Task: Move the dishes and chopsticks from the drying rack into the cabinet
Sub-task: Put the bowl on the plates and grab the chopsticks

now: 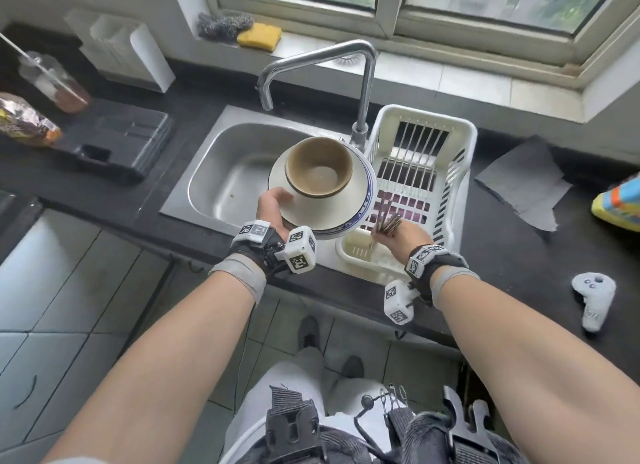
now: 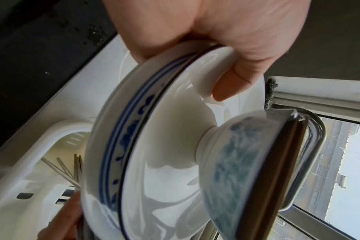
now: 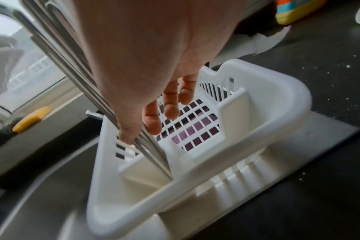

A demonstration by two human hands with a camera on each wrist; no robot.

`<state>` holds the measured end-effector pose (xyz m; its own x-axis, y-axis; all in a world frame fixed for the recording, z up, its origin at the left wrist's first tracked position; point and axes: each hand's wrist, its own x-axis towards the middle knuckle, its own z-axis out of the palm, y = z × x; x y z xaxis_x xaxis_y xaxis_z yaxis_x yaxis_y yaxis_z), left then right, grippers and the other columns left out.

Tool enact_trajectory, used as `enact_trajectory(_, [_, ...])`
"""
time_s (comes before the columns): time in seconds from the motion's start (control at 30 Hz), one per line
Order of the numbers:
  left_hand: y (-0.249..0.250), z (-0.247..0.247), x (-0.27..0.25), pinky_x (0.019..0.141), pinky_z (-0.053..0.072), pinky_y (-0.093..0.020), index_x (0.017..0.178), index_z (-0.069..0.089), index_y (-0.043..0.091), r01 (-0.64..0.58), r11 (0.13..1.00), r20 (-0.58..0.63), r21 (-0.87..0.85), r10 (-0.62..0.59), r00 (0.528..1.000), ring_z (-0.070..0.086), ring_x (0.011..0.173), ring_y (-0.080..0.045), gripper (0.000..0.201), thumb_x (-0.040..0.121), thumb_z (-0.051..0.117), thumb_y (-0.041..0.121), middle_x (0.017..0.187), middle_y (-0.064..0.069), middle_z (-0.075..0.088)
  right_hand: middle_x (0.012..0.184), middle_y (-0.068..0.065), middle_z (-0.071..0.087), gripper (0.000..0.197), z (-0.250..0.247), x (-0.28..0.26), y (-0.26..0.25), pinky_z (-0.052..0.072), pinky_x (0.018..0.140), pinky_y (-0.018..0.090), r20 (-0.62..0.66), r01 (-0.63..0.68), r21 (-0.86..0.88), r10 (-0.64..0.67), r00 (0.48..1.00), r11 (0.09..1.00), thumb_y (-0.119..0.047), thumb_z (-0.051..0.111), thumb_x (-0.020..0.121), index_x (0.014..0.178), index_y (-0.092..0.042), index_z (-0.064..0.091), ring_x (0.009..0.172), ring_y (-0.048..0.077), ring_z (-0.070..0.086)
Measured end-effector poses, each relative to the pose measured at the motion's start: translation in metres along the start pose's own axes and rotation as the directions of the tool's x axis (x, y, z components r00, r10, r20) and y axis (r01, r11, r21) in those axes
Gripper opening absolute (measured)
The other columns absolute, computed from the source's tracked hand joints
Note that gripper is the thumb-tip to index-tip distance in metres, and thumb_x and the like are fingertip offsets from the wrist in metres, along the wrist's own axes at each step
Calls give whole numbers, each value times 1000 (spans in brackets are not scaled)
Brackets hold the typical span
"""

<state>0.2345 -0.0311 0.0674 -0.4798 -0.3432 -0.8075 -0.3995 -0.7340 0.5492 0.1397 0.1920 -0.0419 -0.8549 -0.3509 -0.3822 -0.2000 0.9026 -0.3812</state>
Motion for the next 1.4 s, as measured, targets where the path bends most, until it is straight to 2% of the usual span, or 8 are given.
enact_trajectory(0.17, [-9,11,-11,47,55,-32,95,54,6,8,1000,47,27,-10,999,56,57,-30,17,83,51,17,85,-15,59,88,-1,65,40,-24,-6,-5,50,77,36,-122,-69,214,97,988,974,-52,40,102,104,-15,57,80,21,63])
enact_trajectory(0.3, [-16,23,-19,77,53,-41,95,54,6,2,997,84,76,-9,996,60,77,-34,20,79,53,17,93,-17,60,76,2,55,39,-58,-18,1,41,70,35,-270,-140,338,238,933,931,-38,31,105,106,-6,53,80,32,61])
enact_trajectory(0.4, [-21,38,-20,73,49,-38,86,50,8,-48,986,100,161,32,994,57,73,-32,15,75,56,16,87,-16,57,101,21,59,38,-75,-34,12,40,76,38,-309,-208,398,344,887,893,-25,28,107,114,4,52,93,37,57])
enact_trajectory(0.6, [-31,75,-24,48,44,-21,78,42,14,-66,925,261,374,-37,965,46,51,-24,11,80,53,16,72,-9,45,99,22,65,17,-85,-66,42,62,68,47,-246,-161,813,582,775,559,-17,31,108,108,-5,42,77,35,72])
enact_trajectory(0.77, [-50,101,-31,39,43,-14,70,39,15,-141,819,404,556,-118,907,47,44,-22,22,89,48,11,64,-7,44,97,19,53,7,-74,-120,62,50,70,33,-301,-211,835,743,598,508,-6,36,103,107,-4,42,78,29,53])
enact_trajectory(1.0, [-115,117,-70,67,42,-33,71,48,10,-338,582,565,740,-265,782,51,74,-26,33,99,39,-3,73,-9,46,93,9,62,51,-44,-243,63,35,77,29,-284,-400,806,878,384,436,-60,45,98,102,-14,67,86,28,53])
enact_trajectory(1.17, [-174,95,-137,48,44,-22,79,51,7,-287,487,527,825,-478,703,47,58,-25,20,98,43,8,62,-9,54,121,14,70,67,-5,-338,75,44,94,36,-202,-376,886,955,216,273,-72,42,91,117,-16,70,114,37,61])
enact_trajectory(1.4, [-287,38,-242,34,45,-19,107,52,0,-314,321,449,894,-656,607,52,49,-28,21,93,46,14,67,-11,59,85,9,66,74,64,-506,85,46,75,33,-45,-308,950,999,12,46,-75,44,89,101,-6,70,83,30,63])
